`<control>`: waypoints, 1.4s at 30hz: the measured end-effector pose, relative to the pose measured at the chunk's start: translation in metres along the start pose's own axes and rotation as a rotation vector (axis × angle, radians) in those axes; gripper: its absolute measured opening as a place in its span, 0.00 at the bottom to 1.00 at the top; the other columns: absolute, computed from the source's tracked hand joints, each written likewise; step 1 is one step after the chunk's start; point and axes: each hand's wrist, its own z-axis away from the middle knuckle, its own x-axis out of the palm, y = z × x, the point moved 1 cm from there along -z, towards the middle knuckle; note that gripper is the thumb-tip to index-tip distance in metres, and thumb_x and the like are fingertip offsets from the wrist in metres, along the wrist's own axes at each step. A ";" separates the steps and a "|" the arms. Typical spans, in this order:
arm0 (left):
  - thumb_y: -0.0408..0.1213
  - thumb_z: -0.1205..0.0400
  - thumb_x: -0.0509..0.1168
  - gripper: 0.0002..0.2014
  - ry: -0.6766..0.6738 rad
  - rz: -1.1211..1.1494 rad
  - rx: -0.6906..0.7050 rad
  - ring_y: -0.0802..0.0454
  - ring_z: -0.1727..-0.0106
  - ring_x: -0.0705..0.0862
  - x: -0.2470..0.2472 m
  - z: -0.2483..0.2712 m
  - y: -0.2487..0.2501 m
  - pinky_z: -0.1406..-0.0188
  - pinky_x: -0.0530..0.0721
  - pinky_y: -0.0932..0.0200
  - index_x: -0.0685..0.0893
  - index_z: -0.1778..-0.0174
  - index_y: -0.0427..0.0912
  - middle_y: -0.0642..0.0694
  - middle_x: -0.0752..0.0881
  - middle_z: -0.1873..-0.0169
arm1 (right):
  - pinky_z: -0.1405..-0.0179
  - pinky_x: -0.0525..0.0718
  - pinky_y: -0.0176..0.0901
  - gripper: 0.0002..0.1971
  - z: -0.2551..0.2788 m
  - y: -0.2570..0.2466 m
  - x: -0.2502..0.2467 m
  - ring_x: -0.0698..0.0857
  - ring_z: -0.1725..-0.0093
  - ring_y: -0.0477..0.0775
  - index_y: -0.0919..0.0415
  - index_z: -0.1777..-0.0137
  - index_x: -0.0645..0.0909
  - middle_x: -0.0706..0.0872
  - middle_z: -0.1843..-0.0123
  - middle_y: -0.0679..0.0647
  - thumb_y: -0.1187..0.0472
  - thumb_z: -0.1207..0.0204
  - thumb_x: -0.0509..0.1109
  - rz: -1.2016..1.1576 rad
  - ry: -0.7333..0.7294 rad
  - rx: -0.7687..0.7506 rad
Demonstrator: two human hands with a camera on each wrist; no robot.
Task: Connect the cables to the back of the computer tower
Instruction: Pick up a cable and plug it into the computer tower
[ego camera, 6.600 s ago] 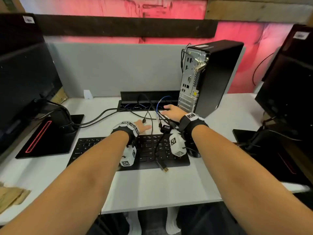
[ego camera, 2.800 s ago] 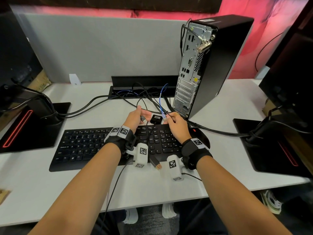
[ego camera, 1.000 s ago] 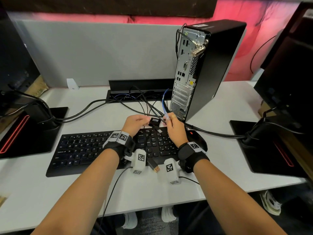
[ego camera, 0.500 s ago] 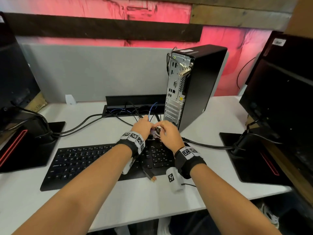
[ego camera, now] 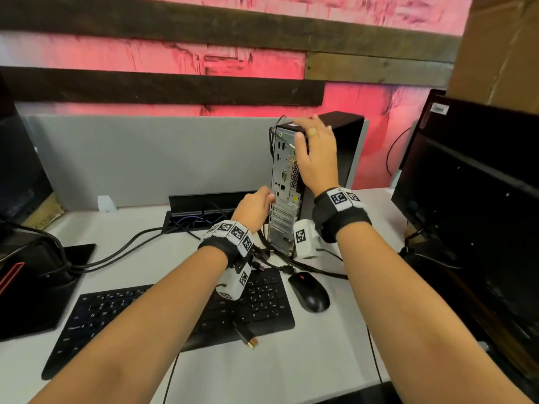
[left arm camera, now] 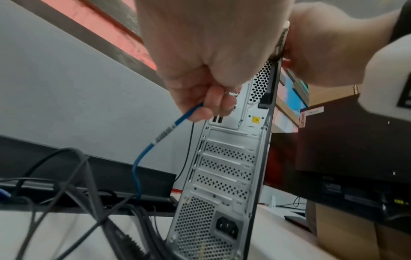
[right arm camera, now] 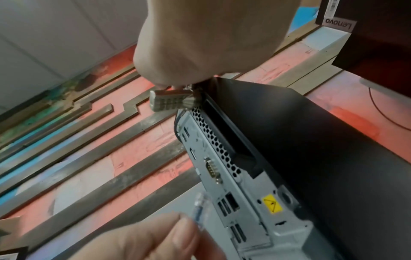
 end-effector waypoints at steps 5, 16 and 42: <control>0.42 0.12 0.50 0.17 -0.052 0.084 -0.086 0.47 0.60 0.82 0.004 -0.015 0.003 0.52 0.81 0.54 0.80 0.61 0.43 0.44 0.86 0.61 | 0.27 0.68 0.63 0.15 -0.002 0.008 0.008 0.80 0.39 0.54 0.57 0.41 0.84 0.85 0.43 0.53 0.58 0.19 0.58 -0.049 0.087 -0.074; 0.45 0.12 0.51 0.23 -0.086 0.043 -0.146 0.50 0.66 0.79 0.003 -0.022 0.007 0.57 0.77 0.56 0.73 0.75 0.49 0.52 0.76 0.75 | 0.40 0.75 0.54 0.17 -0.001 0.008 0.018 0.78 0.48 0.57 0.63 0.45 0.84 0.84 0.49 0.56 0.58 0.22 0.55 -0.111 0.222 -0.081; 0.48 0.13 0.51 0.20 -0.046 -0.427 -0.090 0.40 0.49 0.87 -0.009 -0.026 0.025 0.54 0.82 0.52 0.85 0.45 0.40 0.38 0.88 0.51 | 0.41 0.76 0.54 0.16 0.000 0.007 0.022 0.79 0.48 0.56 0.62 0.45 0.84 0.83 0.51 0.55 0.58 0.23 0.57 -0.097 0.260 -0.076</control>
